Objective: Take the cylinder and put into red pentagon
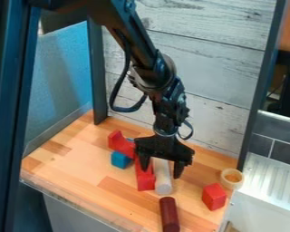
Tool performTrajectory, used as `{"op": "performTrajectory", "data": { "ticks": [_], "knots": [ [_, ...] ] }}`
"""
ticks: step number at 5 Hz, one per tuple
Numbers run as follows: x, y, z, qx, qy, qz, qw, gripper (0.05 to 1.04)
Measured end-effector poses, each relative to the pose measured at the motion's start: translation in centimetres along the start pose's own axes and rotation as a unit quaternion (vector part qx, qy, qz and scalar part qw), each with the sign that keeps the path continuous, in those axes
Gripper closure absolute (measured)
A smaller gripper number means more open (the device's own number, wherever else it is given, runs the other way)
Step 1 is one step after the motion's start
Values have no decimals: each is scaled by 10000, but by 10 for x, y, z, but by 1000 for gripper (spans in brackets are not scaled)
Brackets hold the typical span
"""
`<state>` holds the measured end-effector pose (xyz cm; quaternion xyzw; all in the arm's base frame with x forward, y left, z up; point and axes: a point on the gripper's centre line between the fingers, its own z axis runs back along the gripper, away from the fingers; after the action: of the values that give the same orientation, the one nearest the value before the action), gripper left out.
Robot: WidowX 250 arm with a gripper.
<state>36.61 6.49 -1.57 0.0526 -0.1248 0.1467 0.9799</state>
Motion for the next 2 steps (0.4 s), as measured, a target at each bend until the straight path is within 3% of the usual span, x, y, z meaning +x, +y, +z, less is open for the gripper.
{"op": "performTrajectory", "data": {
  "ticks": [2],
  "knots": [
    [3, -4, -6, 43, -10, 71, 10000, 84]
  ]
}}
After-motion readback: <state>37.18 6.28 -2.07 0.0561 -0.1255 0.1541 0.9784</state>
